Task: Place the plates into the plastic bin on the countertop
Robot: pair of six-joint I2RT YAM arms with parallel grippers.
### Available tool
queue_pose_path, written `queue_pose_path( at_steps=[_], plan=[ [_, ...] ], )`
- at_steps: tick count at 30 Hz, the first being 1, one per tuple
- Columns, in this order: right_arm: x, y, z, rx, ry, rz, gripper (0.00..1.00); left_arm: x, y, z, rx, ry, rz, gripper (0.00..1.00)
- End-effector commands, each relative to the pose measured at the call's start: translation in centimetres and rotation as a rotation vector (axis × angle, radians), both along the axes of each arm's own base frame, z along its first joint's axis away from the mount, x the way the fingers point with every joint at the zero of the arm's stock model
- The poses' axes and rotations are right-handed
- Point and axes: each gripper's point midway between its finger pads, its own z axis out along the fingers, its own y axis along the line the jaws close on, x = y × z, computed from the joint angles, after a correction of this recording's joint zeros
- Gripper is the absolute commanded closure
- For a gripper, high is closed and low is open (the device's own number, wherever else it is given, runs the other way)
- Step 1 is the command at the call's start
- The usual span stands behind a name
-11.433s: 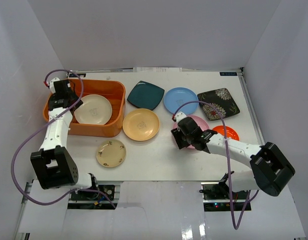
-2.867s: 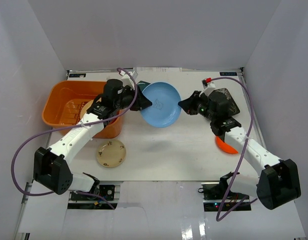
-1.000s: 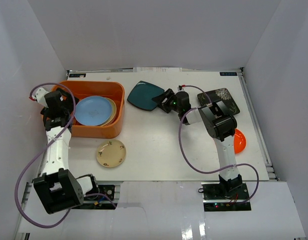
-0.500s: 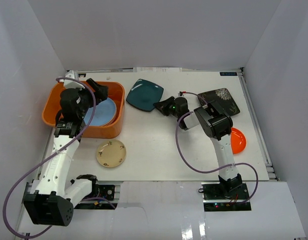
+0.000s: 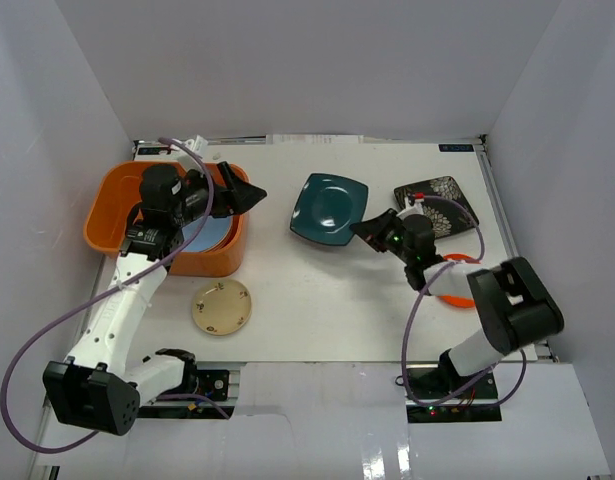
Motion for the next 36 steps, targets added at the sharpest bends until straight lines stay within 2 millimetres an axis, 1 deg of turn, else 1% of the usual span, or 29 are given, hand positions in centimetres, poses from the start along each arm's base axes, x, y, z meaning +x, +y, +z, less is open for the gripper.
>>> queue_pose_path(
  at_steps=[1,2,3,5,6,7,8,9,11,12,14,15,16,17,18,20,21,22,24,25,26,27,28,29,30,31,34,35,36],
  plan=[
    [-3.0,-0.5,8.2,0.126,-0.252,0.128,0.92,-0.9,-1.6,-1.2,-0.006,0.116,-0.078,0.09],
    [-3.8,-0.8,8.6,0.151,-0.243,0.143,0.92,-1.0,-1.8,-1.7,0.000,0.143,-0.088,0.09],
    [-5.1,-1.1,10.1,0.173,-0.281,0.185,0.92,-1.3,-2.3,-2.4,0.006,0.169,-0.108,0.09],
    [-6.7,-1.5,10.5,0.201,-0.274,0.215,0.92,-1.8,-3.1,-3.8,0.012,0.204,-0.138,0.08],
    [-7.8,-1.5,11.7,0.216,-0.303,0.252,0.92,-2.2,-3.9,-4.2,0.022,0.210,-0.162,0.07],
    [-8.4,-1.5,12.3,0.225,-0.318,0.267,0.92,-2.4,-4.3,-4.6,0.030,0.216,-0.178,0.07],
    [-8.8,-1.5,12.3,0.231,-0.311,0.275,0.92,-2.3,-4.7,-5.5,0.039,0.237,-0.191,0.07],
    [-9.6,-1.6,13.3,0.240,-0.338,0.292,0.92,-2.8,-5.7,-5.9,0.048,0.245,-0.223,0.07],
    [-10.3,-1.6,13.7,0.241,-0.340,0.302,0.92,-2.8,-6.4,-7.1,0.066,0.266,-0.242,0.06],
    [-10.7,-1.7,14.3,0.236,-0.362,0.310,0.92,-3.2,-7.2,-7.6,0.071,0.276,-0.265,0.05],
    [-11.1,-1.7,14.4,0.233,-0.352,0.320,0.92,-3.2,-8.0,-8.0,0.065,0.272,-0.291,0.05],
    [-11.6,-1.7,14.7,0.239,-0.358,0.336,0.92,-3.3,-8.7,-8.8,0.072,0.284,-0.309,0.06],
    [-11.8,-1.7,14.7,0.244,-0.356,0.345,0.92,-3.2,-9.0,-9.2,0.078,0.288,-0.311,0.07],
    [-12.1,-1.6,14.9,0.249,-0.356,0.354,0.92,-3.1,-9.2,-9.7,0.082,0.298,-0.314,0.11],
    [-12.4,-1.5,15.1,0.253,-0.358,0.374,0.92,-3.0,-9.6,-10.4,0.086,0.311,-0.319,0.24],
    [-12.6,-1.3,15.1,0.262,-0.345,0.391,0.92,-3.0,-9.7,-10.8,0.076,0.320,-0.308,0.47],
    [-12.6,-1.3,15.2,0.263,-0.345,0.394,0.92,-2.8,-9.7,-10.5,0.062,0.299,-0.303,0.66],
    [-12.6,-1.2,15.2,0.257,-0.346,0.394,0.92,-2.8,-9.8,-10.3,0.054,0.292,-0.304,0.75],
    [-12.3,-1.3,14.8,0.249,-0.331,0.385,0.92,-2.8,-10.0,-9.8,0.041,0.278,-0.308,0.88],
    [-12.2,-1.2,14.7,0.245,-0.330,0.383,0.92,-2.8,-9.9,-9.5,0.036,0.273,-0.306,0.97],
    [-12.0,-1.3,14.6,0.240,-0.329,0.379,0.92,-2.7,-9.9,-9.5,0.037,0.272,-0.298,1.00],
    [-11.9,-1.3,14.3,0.237,-0.319,0.373,0.92,-2.7,-9.9,-9.3,0.033,0.274,-0.291,1.00],
    [-11.8,-1.3,14.0,0.235,-0.311,0.371,0.89,-2.7,-9.8,-9.1,0.029,0.268,-0.284,1.00],
    [-11.7,-1.3,13.9,0.233,-0.310,0.367,0.78,-2.6,-9.7,-9.1,0.026,0.267,-0.274,1.00],
    [-11.6,-1.3,13.7,0.231,-0.304,0.365,0.71,-2.6,-9.7,-8.8,0.019,0.258,-0.270,1.00],
    [-11.6,-1.3,13.3,0.226,-0.295,0.359,0.56,-2.5,-9.6,-8.3,0.001,0.247,-0.253,1.00],
    [-11.4,-1.4,12.9,0.214,-0.282,0.351,0.37,-2.3,-8.9,-7.3,-0.034,0.244,-0.201,1.00],
    [-11.3,-1.5,12.9,0.195,-0.295,0.349,0.25,-1.9,-8.0,-6.3,-0.049,0.226,-0.162,1.00],
    [-11.2,-1.5,12.8,0.184,-0.296,0.348,0.20,-1.2,-7.0,-5.7,-0.060,0.215,-0.104,1.00]
  ],
)
